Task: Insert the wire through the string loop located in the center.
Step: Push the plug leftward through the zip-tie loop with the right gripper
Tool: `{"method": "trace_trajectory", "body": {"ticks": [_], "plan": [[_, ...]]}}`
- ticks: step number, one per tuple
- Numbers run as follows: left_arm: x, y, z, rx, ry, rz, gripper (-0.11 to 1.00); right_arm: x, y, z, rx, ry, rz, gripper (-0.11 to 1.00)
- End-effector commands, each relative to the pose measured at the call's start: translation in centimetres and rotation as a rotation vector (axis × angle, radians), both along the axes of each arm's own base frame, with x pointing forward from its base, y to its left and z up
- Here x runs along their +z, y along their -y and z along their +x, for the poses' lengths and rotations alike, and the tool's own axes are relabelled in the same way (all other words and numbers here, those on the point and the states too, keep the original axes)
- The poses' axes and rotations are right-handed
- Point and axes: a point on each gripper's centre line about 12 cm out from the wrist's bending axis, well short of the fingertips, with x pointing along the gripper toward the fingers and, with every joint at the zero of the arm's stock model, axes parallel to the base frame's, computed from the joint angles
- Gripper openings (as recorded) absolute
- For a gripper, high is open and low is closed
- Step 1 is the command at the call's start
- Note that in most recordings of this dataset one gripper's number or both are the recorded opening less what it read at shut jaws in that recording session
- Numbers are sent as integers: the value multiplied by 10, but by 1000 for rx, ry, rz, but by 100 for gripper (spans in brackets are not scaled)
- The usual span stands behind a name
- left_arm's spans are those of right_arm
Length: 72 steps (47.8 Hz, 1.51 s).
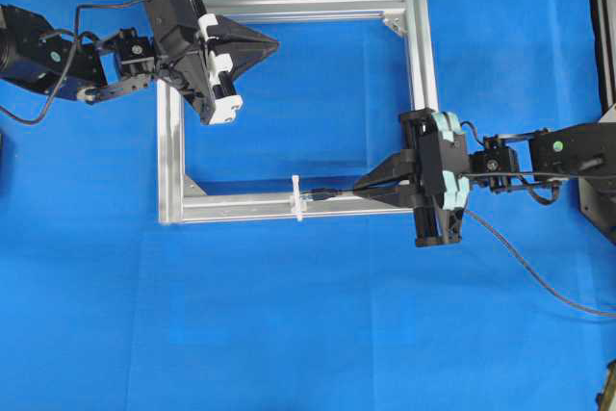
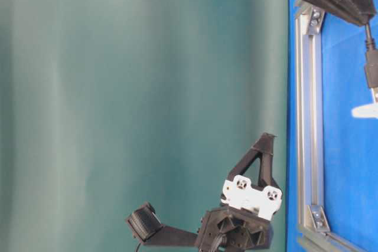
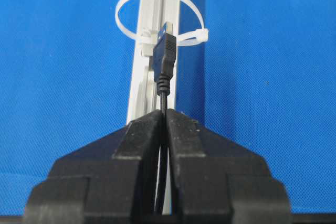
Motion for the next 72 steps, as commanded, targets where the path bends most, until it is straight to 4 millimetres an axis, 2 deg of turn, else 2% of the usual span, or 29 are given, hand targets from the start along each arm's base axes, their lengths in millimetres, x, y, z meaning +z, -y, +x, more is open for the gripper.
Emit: {"method": "trace_trajectory", "body": {"ticks": [1,38,51,72], "plan": [[15,0,1,-2,42,14,0,10,0,2,-1,40,1,-1],[16,0,2,-4,45,16,0,14,-2,6,5,72,5,-1],[16,0,2,-2,45,15,0,16,-5,24,11,87,6,-1],[15,0,1,-4,43,17,0,9,-7,55,15,86,3,-1]]}}
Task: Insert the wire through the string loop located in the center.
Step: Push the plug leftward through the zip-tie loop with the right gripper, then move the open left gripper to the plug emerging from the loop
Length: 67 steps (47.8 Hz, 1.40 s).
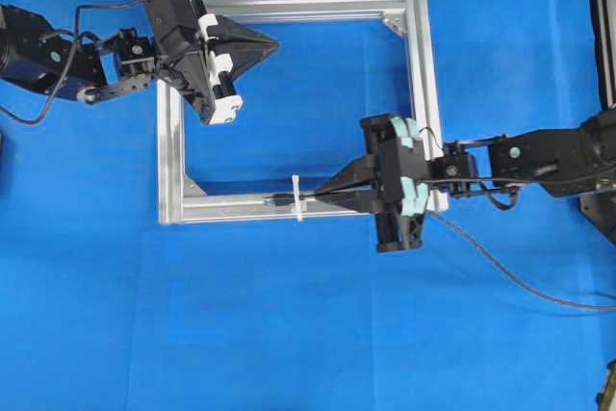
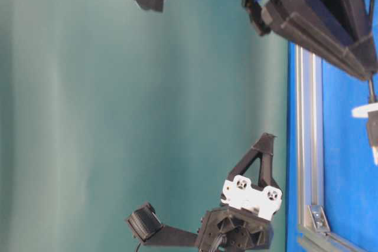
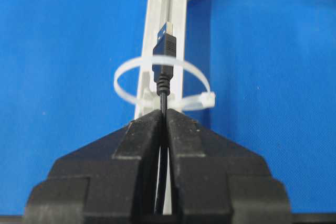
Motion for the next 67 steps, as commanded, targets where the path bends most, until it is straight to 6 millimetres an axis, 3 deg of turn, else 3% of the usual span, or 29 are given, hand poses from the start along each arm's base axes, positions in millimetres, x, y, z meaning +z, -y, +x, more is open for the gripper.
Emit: {"method": "trace_trajectory", "body": {"ticks": [1,34,44,67], "plan": [[15,0,1,-4,42,16,0,11,-1,11,4,44,3,-1],[14,5,1,-12,43,2,0,9,-2,17,4,44,3,-1],[11,34,-2,-86,28,-7,0,9,-2,17,5,45,0,-1],[12,125,-4,-334,23,-14,0,10,-2,18,5,48,0,-1]]}}
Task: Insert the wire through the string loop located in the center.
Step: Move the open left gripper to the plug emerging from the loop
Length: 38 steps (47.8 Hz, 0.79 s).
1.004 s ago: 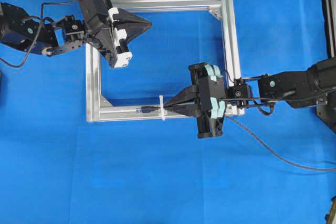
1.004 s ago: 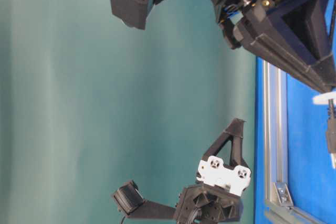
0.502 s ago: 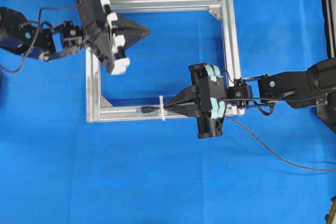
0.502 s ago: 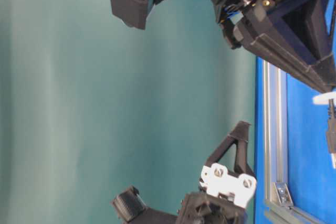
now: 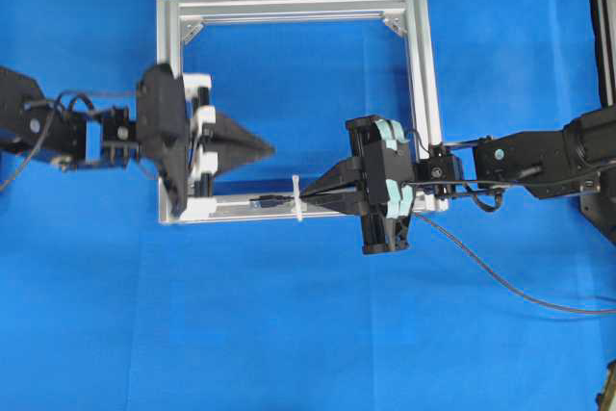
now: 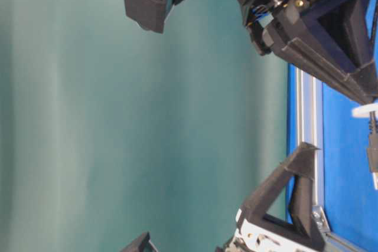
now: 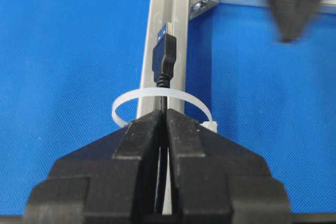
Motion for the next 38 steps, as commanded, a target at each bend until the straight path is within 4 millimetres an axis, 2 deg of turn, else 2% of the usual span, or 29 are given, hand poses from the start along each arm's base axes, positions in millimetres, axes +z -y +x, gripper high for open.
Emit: {"method": "trace_trajectory", "body": {"ticks": [1,10,33,35,38], "plan": [[14,15,2,-42,44,-1,0,9,-1,5,2,34,2,-1],[16,36,3,-100,57,-2,0,10,-1,5,2,35,2,-1],[13,36,2,-102,32,-3,1,9,-1,4,3,34,1,-1],[14,36,3,-101,34,-4,3,9,-1,4,2,32,1,-1],[14,37,5,-103,37,-4,17,8,-1,4,3,31,1,-1]]}}
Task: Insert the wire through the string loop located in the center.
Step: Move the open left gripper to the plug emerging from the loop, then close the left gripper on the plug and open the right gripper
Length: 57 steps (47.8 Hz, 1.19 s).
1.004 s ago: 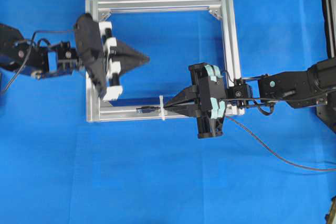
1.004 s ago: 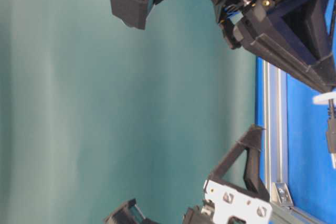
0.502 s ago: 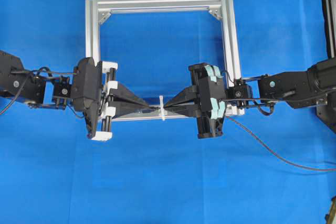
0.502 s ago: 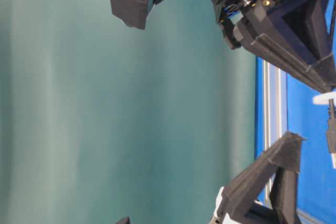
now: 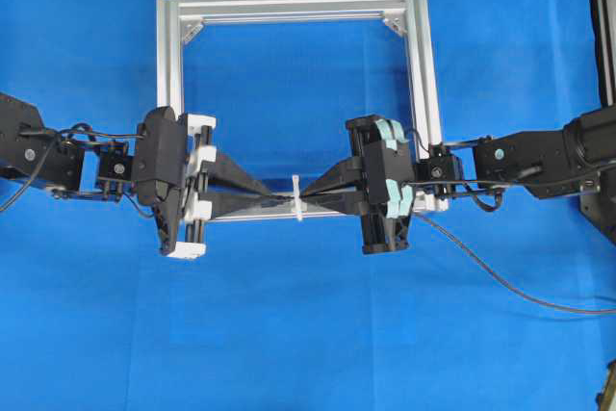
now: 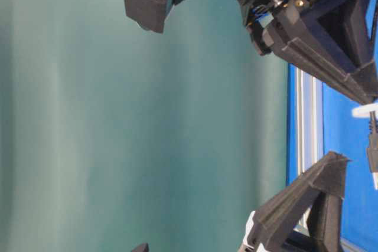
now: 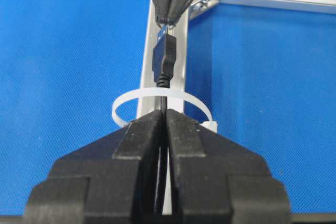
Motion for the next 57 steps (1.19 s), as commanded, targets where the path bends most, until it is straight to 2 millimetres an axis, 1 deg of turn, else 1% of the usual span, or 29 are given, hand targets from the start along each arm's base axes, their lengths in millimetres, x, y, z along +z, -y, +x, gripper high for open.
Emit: {"method": "trace_trajectory", "body": {"ticks": [1,2,9,12,14,20,27,39,57], "plan": [[15,2,6,-4,49,-6,22,8,0,3,1,28,1,-1],[16,1,7,-2,50,-7,29,8,0,3,0,29,2,-1],[17,2,9,4,55,-30,73,8,0,3,1,28,1,-1],[17,2,9,5,53,-35,86,8,0,3,1,28,1,-1],[16,2,9,6,47,-39,91,8,0,3,1,29,1,-1],[12,2,8,9,12,-49,88,8,0,3,3,29,-3,-1],[5,2,9,10,-14,-53,88,9,0,4,5,32,-9,-1],[-21,2,9,26,-88,-84,88,8,0,3,7,30,-12,-1],[-18,2,14,29,-75,-92,88,7,0,3,7,26,-12,-1]]}}
